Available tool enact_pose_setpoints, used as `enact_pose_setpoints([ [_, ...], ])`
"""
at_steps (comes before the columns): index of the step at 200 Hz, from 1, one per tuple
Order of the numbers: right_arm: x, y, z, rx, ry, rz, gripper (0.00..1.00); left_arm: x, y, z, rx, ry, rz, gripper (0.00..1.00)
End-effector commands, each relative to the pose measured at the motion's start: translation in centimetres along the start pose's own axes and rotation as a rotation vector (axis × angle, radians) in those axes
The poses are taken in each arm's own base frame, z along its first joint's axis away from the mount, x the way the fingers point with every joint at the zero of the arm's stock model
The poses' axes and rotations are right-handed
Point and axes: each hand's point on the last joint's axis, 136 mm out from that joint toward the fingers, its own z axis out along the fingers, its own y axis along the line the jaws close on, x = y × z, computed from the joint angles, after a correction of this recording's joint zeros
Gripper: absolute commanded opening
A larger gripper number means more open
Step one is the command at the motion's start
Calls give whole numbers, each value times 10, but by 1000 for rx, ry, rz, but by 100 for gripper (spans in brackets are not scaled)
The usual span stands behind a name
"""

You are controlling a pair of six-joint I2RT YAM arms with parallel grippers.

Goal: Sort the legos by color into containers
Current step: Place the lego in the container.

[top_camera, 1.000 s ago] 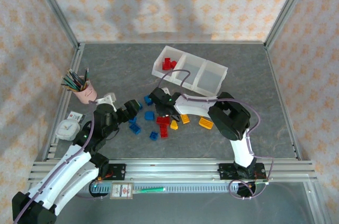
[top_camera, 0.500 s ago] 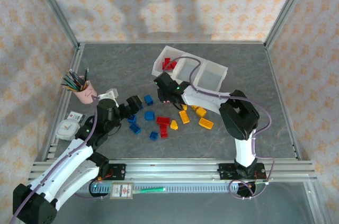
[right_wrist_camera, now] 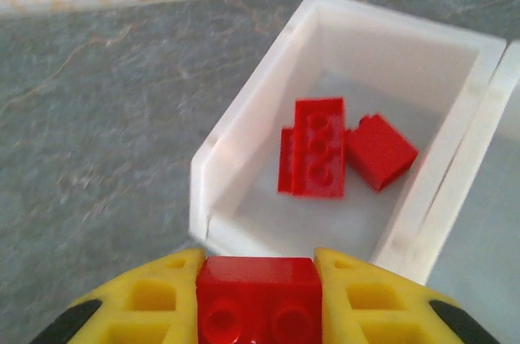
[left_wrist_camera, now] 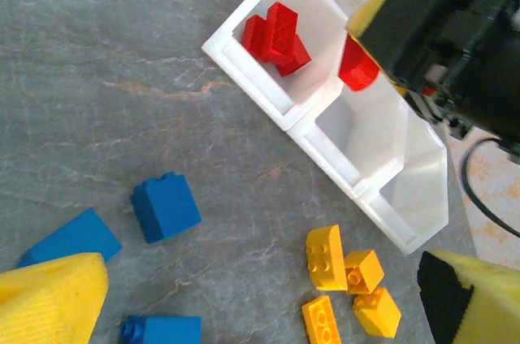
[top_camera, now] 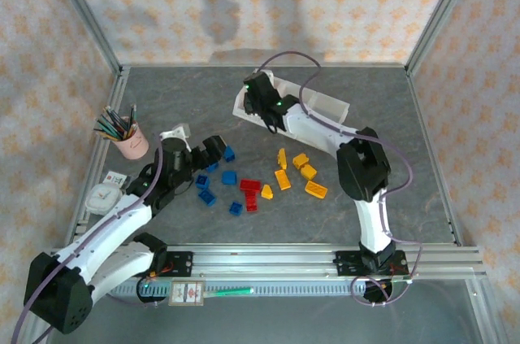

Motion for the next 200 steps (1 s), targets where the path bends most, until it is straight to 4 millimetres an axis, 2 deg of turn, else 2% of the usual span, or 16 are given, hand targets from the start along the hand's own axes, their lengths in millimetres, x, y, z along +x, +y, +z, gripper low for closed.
enact_pose_setpoints([
  [1,-10,-17,23,85,-22,-15,23,-25,-23,3,58,-61,28,99],
  [36,-23,-27,52,140,-36,-26,24,-29,-27,13,58,-65,33,99],
  [61,-32,-30,60,140,-47,-24,34,-31,-29,18,58,-57,39,99],
  [73,-36,-29,59,138,-50,-28,44,-30,-30,19,57,-52,42,99],
  [120,-47,-22,37,94,-54,-40,56,-33,-33,16,68,-62,42,99],
  [142,-49,-13,19,61,-54,-47,59,-34,-33,12,67,-67,42,99],
  [173,-37,-4,-8,14,-50,-53,63,-33,-31,4,63,-69,43,99],
  [200,-17,-2,-30,-2,-21,-65,67,-29,-27,-6,64,-70,42,99],
])
